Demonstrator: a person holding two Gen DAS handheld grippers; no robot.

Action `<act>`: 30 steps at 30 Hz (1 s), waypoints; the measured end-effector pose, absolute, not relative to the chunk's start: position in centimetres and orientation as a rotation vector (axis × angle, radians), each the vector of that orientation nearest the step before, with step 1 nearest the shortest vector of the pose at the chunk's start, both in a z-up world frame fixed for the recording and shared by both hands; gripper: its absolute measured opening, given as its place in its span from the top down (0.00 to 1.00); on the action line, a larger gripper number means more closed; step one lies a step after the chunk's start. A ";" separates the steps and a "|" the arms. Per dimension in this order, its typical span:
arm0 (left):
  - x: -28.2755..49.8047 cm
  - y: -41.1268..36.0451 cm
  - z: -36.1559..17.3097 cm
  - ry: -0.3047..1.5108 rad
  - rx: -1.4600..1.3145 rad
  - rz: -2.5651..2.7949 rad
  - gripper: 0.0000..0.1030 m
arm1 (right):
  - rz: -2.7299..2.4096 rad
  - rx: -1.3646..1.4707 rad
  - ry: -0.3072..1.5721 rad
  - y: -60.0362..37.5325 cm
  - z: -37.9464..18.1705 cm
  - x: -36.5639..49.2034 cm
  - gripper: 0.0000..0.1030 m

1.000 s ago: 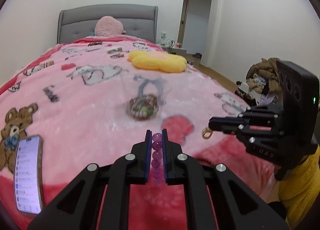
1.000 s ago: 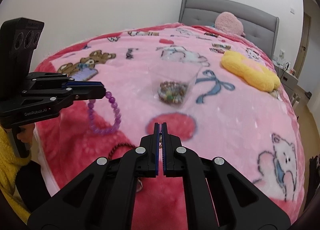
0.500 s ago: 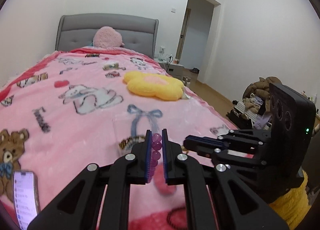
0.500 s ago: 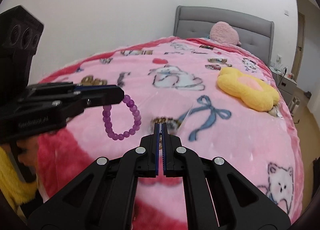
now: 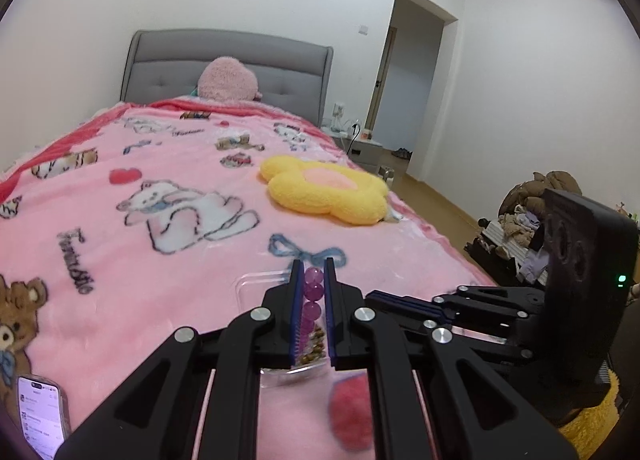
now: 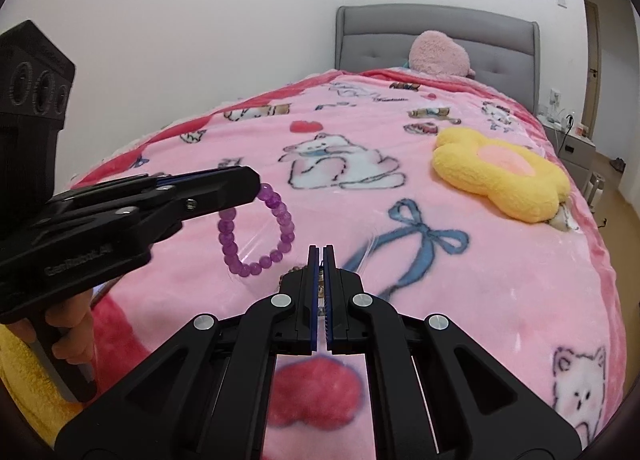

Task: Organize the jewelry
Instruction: 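Carry purple bracelet with left tool while right tool carries earring over clear box, then open both tools to drop the held jewelry into the clear box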

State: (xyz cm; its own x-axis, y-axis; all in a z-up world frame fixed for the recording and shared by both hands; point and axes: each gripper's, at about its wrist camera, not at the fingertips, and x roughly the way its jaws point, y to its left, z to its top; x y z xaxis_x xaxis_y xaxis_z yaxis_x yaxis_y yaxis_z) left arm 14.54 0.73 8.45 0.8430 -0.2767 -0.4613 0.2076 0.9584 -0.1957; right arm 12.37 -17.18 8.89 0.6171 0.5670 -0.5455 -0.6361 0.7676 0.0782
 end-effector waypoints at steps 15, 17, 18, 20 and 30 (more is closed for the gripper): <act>15.7 2.1 4.7 0.576 -0.144 -0.245 0.91 | 0.707 -0.188 0.628 -15.7 5.9 12.7 0.98; 15.7 1.9 4.6 0.575 -0.134 -0.243 0.91 | 0.705 -0.193 0.634 -15.5 5.8 12.8 0.98; 15.8 1.8 4.6 0.578 -0.131 -0.244 0.91 | 0.706 -0.194 0.634 -15.5 5.8 12.8 0.98; 15.8 1.6 4.4 0.580 -0.128 -0.249 0.91 | 0.706 -0.196 0.637 -15.5 5.7 12.8 0.98; 16.2 1.9 3.5 0.611 -0.144 -0.239 0.86 | 0.705 -0.203 0.646 -15.5 5.6 12.8 0.96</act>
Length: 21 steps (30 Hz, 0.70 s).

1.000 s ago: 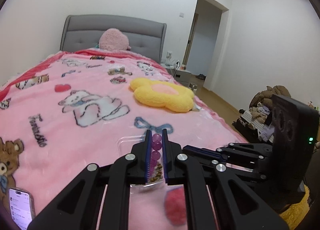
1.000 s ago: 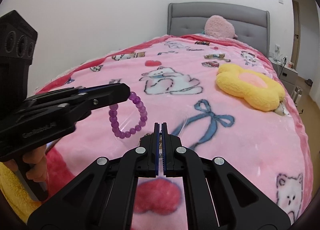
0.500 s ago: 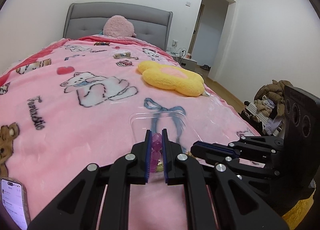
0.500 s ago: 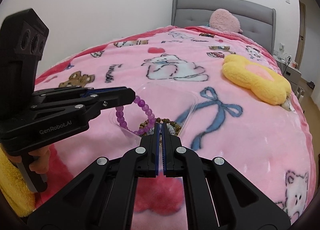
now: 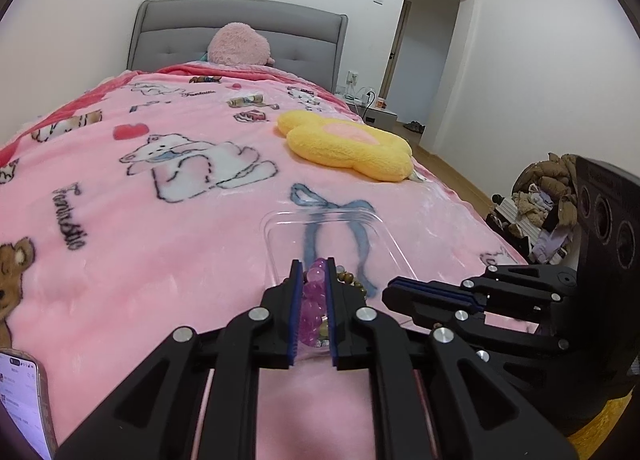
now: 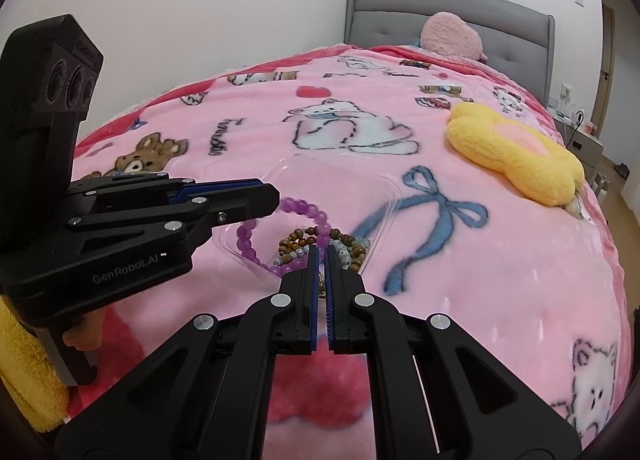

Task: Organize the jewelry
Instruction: 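Open both tools to drop the held jewelry into the clear box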

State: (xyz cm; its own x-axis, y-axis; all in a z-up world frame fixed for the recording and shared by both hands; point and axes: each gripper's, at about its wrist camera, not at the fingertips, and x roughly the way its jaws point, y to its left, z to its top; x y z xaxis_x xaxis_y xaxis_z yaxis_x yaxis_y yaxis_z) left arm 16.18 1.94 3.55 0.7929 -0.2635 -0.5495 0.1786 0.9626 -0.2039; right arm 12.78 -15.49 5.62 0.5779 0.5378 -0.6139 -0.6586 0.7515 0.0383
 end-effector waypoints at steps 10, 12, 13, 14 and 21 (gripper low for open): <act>14.2 2.5 4.8 0.564 -0.154 -0.276 0.68 | 0.734 -0.197 0.592 -17.3 7.1 10.3 0.70; 13.5 2.5 4.9 0.557 -0.151 -0.285 0.65 | 0.742 -0.200 0.587 -17.9 7.4 9.3 0.70; 13.0 2.5 4.9 0.556 -0.143 -0.285 0.64 | 0.743 -0.201 0.584 -18.1 7.5 8.8 0.68; 12.6 2.5 4.8 0.556 -0.136 -0.288 0.63 | 0.745 -0.200 0.582 -18.5 7.6 8.3 0.66; 8.7 0.6 3.8 0.553 0.014 -0.322 0.37 | 0.735 -0.197 0.584 -21.4 6.7 4.6 0.42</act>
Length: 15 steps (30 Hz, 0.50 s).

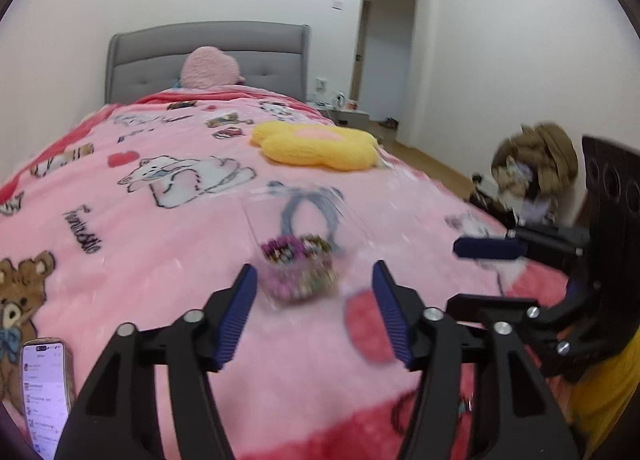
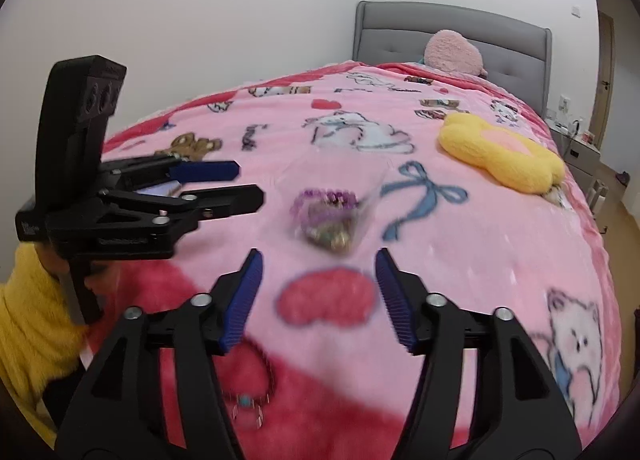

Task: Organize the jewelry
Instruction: 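Open both tools to drop the held jewelry into the clear box, then grasp silver ring with right tool while left tool grasps dark red bead bracelet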

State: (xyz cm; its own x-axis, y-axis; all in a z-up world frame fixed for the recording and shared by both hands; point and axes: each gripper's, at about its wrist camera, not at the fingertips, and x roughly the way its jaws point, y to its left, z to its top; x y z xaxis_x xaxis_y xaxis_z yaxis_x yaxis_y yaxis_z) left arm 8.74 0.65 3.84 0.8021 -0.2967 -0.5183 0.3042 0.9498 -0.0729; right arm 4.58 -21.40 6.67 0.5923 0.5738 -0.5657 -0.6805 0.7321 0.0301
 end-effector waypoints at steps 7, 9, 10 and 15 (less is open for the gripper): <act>6.4 -0.8 1.3 0.650 0.098 -0.380 0.33 | 0.769 -0.201 0.688 -23.6 3.1 1.1 0.42; 5.9 -1.1 0.6 0.674 0.106 -0.390 0.33 | 0.776 -0.205 0.705 -23.9 2.3 0.3 0.43; 5.7 -1.3 0.1 0.685 0.119 -0.384 0.33 | 0.783 -0.213 0.702 -23.9 1.9 -0.4 0.45; 5.0 -2.3 -1.2 0.702 0.153 -0.379 0.33 | 0.799 -0.256 0.706 -23.2 0.7 -2.0 0.58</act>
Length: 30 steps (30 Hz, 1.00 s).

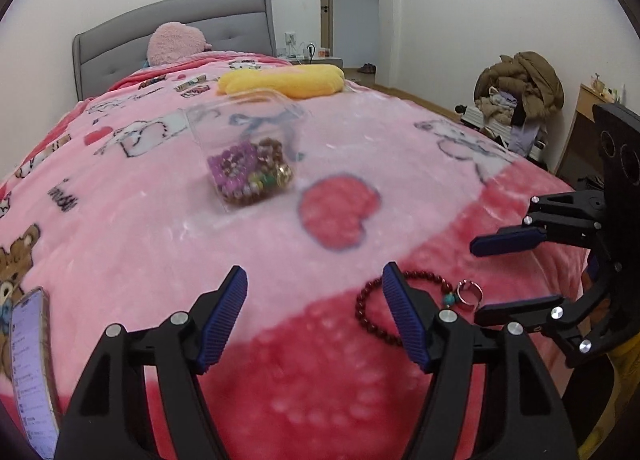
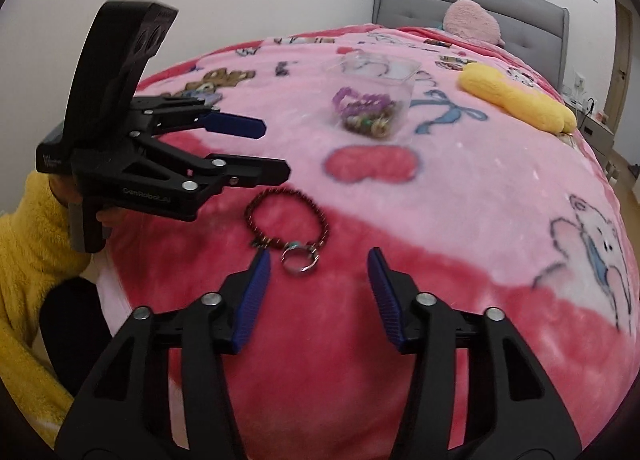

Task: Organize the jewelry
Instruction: 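Grasp silver ring with right tool while left tool grasps dark red bead bracelet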

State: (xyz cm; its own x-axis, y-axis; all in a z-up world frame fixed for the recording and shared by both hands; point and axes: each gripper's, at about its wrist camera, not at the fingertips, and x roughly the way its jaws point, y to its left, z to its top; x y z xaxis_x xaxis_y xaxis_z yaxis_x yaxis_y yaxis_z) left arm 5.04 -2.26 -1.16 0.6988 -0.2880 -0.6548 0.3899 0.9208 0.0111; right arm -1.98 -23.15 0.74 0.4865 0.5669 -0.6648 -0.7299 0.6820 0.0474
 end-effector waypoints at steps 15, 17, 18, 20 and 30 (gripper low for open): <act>5.0 -3.4 -2.7 0.744 0.142 -0.396 0.33 | 0.802 -0.260 0.703 -22.8 0.2 -2.4 0.72; 5.0 -3.4 -2.7 0.745 0.132 -0.388 0.38 | 0.806 -0.267 0.702 -22.8 0.2 -2.5 0.75; 5.0 -3.4 -2.7 0.746 0.125 -0.387 0.43 | 0.807 -0.269 0.702 -22.7 0.3 -2.6 0.76; 5.0 -3.4 -2.7 0.745 0.117 -0.387 0.46 | 0.808 -0.275 0.701 -22.7 0.3 -2.8 0.79; 4.7 -3.4 -2.9 0.734 0.111 -0.388 0.67 | 0.812 -0.285 0.695 -22.5 0.2 -2.9 0.82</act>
State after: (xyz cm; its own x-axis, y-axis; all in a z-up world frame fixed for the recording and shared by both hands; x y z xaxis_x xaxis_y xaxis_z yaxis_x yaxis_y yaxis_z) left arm 4.71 -3.36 -2.89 0.6753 -0.3054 -0.6714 0.3822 0.9234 -0.0356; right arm -2.95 -22.51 0.25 0.4848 0.5670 -0.6660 -0.7456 0.6660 0.0242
